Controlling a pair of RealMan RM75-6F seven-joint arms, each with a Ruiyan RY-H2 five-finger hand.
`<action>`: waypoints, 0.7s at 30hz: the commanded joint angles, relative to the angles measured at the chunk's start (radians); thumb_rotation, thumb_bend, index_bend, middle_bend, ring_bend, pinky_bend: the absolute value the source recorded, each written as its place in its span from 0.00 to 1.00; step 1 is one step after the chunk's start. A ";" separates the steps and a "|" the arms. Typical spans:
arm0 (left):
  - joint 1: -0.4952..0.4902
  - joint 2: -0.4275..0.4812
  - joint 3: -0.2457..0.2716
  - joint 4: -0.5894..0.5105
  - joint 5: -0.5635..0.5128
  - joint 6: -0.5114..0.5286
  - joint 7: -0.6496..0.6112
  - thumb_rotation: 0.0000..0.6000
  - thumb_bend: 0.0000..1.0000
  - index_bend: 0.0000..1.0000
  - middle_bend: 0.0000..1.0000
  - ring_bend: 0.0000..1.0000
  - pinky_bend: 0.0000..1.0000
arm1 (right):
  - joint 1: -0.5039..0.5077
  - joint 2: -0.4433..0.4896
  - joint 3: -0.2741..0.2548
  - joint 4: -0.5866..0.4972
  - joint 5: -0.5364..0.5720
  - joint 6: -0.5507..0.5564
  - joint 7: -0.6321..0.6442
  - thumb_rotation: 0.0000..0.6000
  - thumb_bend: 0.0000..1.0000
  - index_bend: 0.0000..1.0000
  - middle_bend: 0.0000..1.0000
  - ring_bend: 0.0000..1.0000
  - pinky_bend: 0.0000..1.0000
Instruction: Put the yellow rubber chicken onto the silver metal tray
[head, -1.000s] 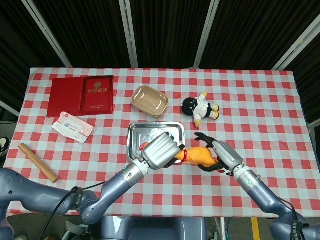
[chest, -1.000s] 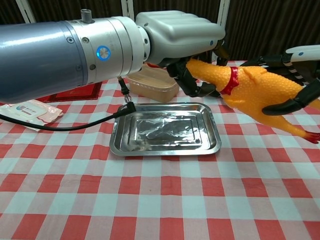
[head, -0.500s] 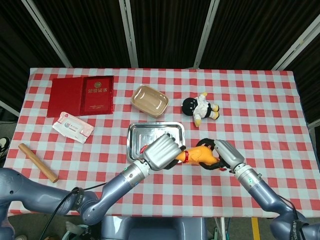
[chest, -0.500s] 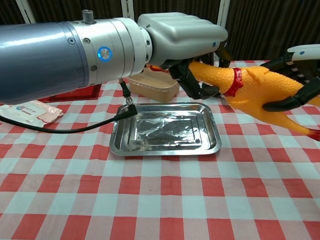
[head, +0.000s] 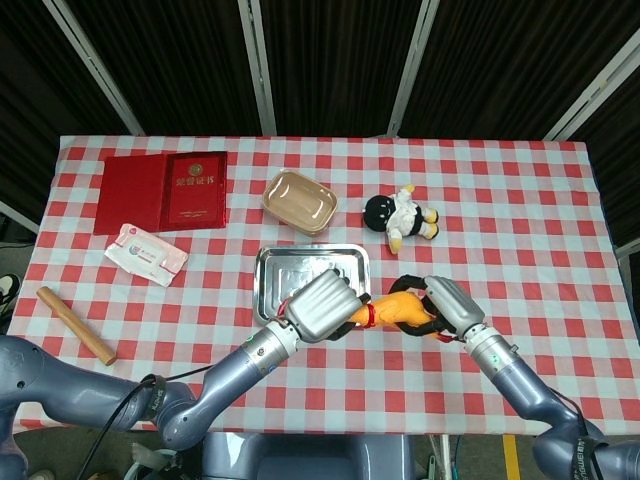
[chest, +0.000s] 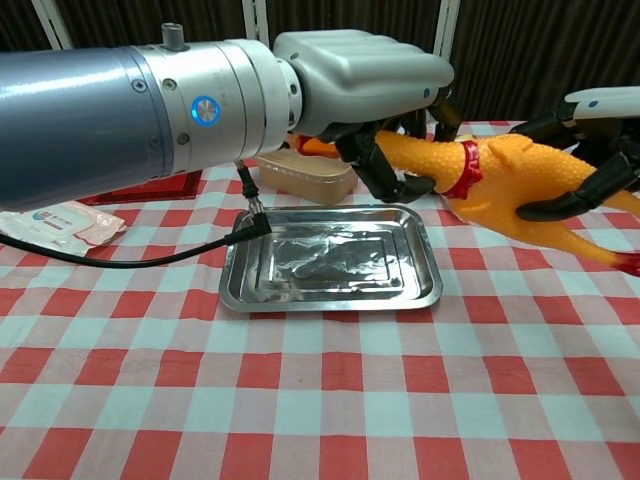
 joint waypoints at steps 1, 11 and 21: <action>0.000 -0.001 0.000 0.000 0.001 -0.002 -0.005 1.00 0.84 0.59 0.65 0.57 0.58 | 0.000 -0.001 -0.001 -0.001 0.001 0.000 -0.004 1.00 1.00 1.00 0.99 1.00 1.00; 0.013 0.002 0.008 0.008 0.029 0.004 -0.031 1.00 0.83 0.59 0.65 0.57 0.58 | -0.006 0.032 -0.021 -0.018 -0.045 -0.010 0.001 1.00 0.51 0.37 0.49 0.50 0.56; 0.048 -0.006 0.017 0.050 0.094 0.021 -0.095 1.00 0.82 0.59 0.65 0.57 0.57 | -0.025 0.054 -0.028 -0.025 -0.098 0.015 0.059 1.00 0.09 0.00 0.00 0.00 0.03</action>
